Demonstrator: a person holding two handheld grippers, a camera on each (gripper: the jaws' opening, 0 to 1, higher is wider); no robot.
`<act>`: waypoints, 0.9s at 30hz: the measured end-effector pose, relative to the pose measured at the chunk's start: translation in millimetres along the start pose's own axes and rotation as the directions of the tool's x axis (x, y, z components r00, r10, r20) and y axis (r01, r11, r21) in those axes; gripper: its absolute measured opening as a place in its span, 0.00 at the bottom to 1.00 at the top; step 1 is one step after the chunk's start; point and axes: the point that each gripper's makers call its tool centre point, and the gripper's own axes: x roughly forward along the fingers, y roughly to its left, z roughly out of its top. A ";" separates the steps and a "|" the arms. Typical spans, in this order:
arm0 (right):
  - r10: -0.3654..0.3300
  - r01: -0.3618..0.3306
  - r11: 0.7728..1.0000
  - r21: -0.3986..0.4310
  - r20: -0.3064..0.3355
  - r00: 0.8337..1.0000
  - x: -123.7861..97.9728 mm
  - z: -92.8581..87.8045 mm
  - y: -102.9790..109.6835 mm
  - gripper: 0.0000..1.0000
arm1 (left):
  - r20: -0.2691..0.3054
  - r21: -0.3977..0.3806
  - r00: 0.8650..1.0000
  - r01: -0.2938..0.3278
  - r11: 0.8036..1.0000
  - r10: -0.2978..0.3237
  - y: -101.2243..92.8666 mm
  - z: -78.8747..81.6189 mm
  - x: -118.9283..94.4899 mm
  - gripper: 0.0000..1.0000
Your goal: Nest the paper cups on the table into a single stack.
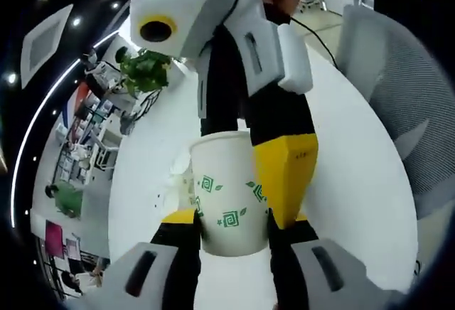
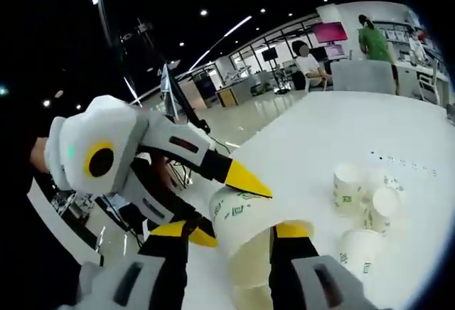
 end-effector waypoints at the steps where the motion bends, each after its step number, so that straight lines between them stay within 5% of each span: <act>1: 0.004 -0.004 1.000 0.000 -0.003 1.000 0.2 -0.6 1.0 0.43 | -0.002 -0.005 1.000 0.001 1.000 -0.001 0.6 -1.2 -0.2 0.35; 27: 0.055 -0.056 0.997 0.044 0.034 0.998 3.1 9.7 15.3 0.17 | 0.037 0.030 0.999 -0.002 1.000 0.001 -3.6 18.5 -6.1 0.35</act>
